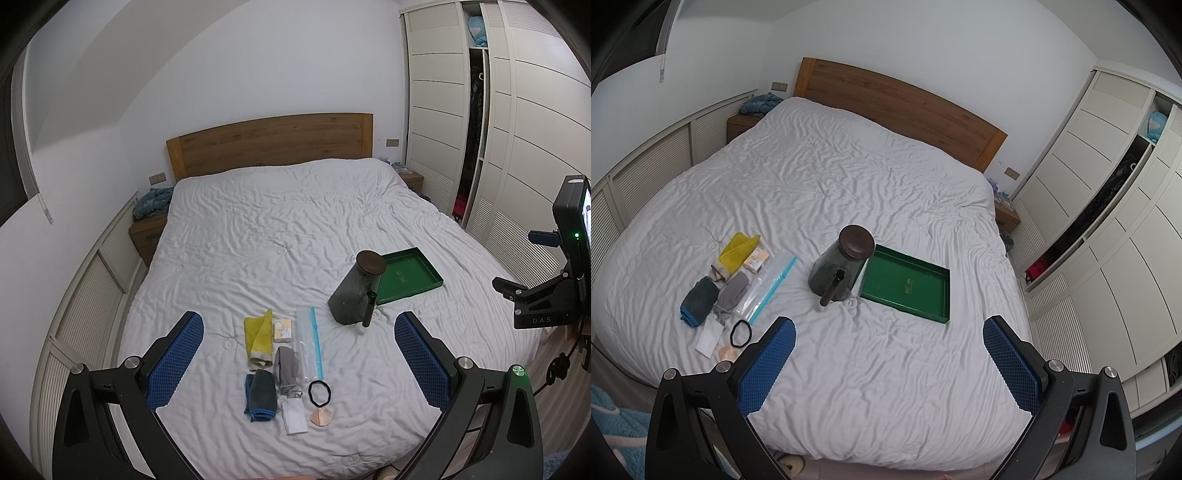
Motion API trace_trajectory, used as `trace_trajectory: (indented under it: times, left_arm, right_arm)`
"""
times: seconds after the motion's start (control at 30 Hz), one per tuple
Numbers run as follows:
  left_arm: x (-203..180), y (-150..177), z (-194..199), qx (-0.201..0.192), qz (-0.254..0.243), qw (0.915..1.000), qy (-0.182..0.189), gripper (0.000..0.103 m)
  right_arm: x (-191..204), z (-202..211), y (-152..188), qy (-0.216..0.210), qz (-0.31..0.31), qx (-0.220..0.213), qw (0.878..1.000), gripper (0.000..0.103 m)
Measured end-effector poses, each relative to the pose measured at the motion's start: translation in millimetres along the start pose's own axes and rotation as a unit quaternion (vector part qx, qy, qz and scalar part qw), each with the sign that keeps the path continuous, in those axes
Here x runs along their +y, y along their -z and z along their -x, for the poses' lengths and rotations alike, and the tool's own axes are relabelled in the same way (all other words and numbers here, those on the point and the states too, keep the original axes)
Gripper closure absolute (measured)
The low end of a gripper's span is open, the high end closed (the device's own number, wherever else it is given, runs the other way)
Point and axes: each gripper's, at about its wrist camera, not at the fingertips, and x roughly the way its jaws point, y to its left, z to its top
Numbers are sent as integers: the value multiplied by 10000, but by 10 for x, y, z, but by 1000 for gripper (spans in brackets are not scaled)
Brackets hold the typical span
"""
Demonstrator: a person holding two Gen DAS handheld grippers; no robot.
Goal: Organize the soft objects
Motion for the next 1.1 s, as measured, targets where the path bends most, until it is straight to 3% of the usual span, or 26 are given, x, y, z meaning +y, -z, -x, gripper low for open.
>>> trace_trajectory:
  times: [1.1]
  left_arm:
    - [1, 0, 1, 22, 6, 10000, -1, 1]
  right_arm:
    - [30, -28, -11, -7, 7, 9, 10000, 0]
